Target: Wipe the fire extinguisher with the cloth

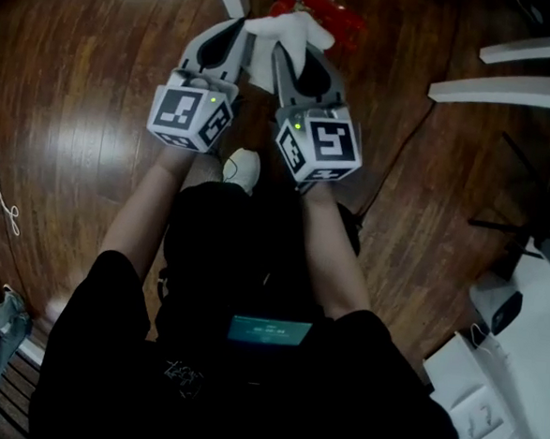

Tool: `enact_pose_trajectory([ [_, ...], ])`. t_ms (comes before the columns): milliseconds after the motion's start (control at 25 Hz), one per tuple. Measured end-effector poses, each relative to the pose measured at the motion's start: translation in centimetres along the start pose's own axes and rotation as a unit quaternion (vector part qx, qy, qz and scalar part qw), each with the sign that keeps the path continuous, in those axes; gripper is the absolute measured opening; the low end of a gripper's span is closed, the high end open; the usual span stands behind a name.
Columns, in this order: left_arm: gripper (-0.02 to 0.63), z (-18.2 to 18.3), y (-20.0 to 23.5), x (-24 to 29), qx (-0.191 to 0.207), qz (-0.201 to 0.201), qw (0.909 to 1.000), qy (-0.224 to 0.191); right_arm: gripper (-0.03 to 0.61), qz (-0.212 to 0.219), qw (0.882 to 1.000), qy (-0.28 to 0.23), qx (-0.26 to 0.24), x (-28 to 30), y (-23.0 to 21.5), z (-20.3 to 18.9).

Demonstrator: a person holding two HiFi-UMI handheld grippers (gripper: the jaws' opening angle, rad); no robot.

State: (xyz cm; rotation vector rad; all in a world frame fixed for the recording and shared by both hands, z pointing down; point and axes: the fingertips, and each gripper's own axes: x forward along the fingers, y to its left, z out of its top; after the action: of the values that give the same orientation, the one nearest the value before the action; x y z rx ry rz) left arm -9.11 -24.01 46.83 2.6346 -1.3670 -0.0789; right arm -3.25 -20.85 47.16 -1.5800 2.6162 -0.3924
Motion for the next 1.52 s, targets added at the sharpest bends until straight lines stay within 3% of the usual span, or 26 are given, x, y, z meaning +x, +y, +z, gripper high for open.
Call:
enact_pose_trajectory([
  [360, 0.000, 1.9, 2.0, -5.1, 0.020, 0.052, 0.9982, -0.021, 0.110, -0.020, 0.999, 0.025, -0.028, 2.9, 1.7, -2.6],
  [520, 0.000, 1.9, 0.9, -6.1, 0.020, 0.049, 0.9983, -0.026, 0.110, 0.012, 0.994, 0.094, -0.047, 4.1, 2.5, -8.5],
  [640, 0.000, 1.9, 0.4, -6.3, 0.021, 0.052, 0.9980, -0.031, 0.109, 0.029, 0.983, 0.179, -0.016, 5.0, 0.7, -15.8],
  [760, 0.000, 2.5, -0.4, -6.3, 0.019, 0.047, 0.9979, -0.040, 0.109, 0.043, 0.963, 0.262, -0.054, 4.7, -1.2, -21.7],
  [840, 0.000, 2.8, -0.9, -6.4, 0.021, 0.040, 0.9980, -0.043, 0.109, 0.070, 0.951, 0.287, -0.092, 3.9, -1.2, -23.2],
  [920, 0.000, 3.0, -1.1, -6.5, 0.018, 0.035, 0.9982, -0.046, 0.109, 0.121, 0.951, 0.251, -0.133, 2.5, 0.8, -20.5],
  [1040, 0.000, 2.9, -0.7, -6.4, 0.013, 0.041, 0.9979, -0.048, 0.109, 0.184, 0.964, 0.100, -0.163, -1.4, 5.1, -9.7],
  [1120, 0.000, 2.9, -0.6, -6.2, 0.010, 0.046, 0.9977, -0.049, 0.110, 0.167, 0.973, 0.010, -0.157, -3.8, 5.0, -2.4],
  [1200, 0.000, 3.0, -0.6, -6.1, 0.007, 0.048, 0.9975, -0.051, 0.110, 0.122, 0.978, -0.012, -0.168, -4.8, 2.5, 1.0],
  [1360, 0.000, 2.5, -1.5, -5.6, 0.015, 0.039, 0.9981, -0.045, 0.109, 0.067, 0.982, 0.004, -0.176, -4.1, -2.1, -0.5],
  [1520, 0.000, 1.6, -2.7, -5.0, 0.006, 0.028, 0.9990, -0.033, 0.110, 0.035, 0.987, 0.071, -0.142, -3.7, -5.7, -8.5],
])
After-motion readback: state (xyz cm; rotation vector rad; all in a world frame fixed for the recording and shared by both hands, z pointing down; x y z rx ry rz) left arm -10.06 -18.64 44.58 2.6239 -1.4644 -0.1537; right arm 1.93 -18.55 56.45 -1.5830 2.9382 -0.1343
